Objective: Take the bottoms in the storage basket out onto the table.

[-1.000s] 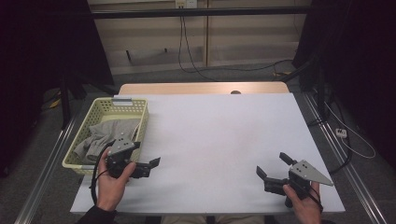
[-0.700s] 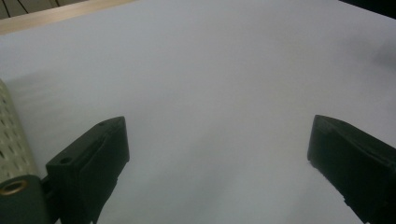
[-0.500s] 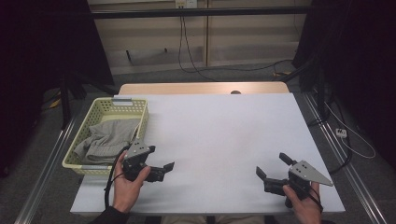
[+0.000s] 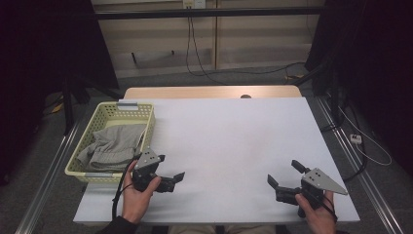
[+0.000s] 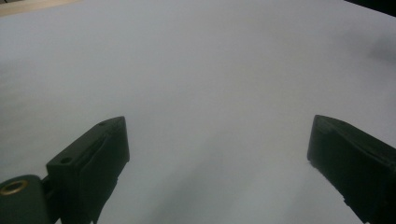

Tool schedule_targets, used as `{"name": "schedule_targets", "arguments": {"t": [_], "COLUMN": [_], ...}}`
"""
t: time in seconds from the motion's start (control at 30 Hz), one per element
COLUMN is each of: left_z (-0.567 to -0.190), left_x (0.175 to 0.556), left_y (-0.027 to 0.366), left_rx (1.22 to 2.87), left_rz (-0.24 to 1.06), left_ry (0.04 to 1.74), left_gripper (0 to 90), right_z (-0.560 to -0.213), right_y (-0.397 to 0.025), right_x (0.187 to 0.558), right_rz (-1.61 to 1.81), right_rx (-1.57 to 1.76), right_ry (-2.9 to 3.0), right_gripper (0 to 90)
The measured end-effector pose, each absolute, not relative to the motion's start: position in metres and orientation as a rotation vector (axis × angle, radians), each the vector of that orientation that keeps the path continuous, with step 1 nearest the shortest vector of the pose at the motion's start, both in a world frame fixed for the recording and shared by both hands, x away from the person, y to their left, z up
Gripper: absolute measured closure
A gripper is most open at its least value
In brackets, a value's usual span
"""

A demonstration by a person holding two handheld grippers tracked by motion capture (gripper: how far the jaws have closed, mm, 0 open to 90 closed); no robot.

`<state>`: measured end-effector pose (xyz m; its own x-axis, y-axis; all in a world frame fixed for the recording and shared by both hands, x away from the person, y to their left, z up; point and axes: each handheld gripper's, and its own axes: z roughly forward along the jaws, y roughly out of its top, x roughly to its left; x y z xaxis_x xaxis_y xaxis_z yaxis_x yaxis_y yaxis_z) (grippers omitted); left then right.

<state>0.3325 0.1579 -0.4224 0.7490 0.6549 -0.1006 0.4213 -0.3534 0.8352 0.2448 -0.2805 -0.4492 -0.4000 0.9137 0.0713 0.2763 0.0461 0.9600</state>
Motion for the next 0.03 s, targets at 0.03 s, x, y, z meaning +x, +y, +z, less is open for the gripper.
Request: {"name": "schedule_targets", "arguments": {"t": [0.03], "left_z": [-0.4225], "left_x": [0.3329], "left_y": [0.1580], "left_rx": [2.006], "left_rz": [0.316], "left_ry": [0.813], "left_gripper": [5.8], "right_z": [-0.4493], "right_y": [-0.2806], "right_x": [0.2448], "right_rz": [1.375], "right_rx": [1.203], "right_ry": [1.734], "right_gripper": [0.9]}}
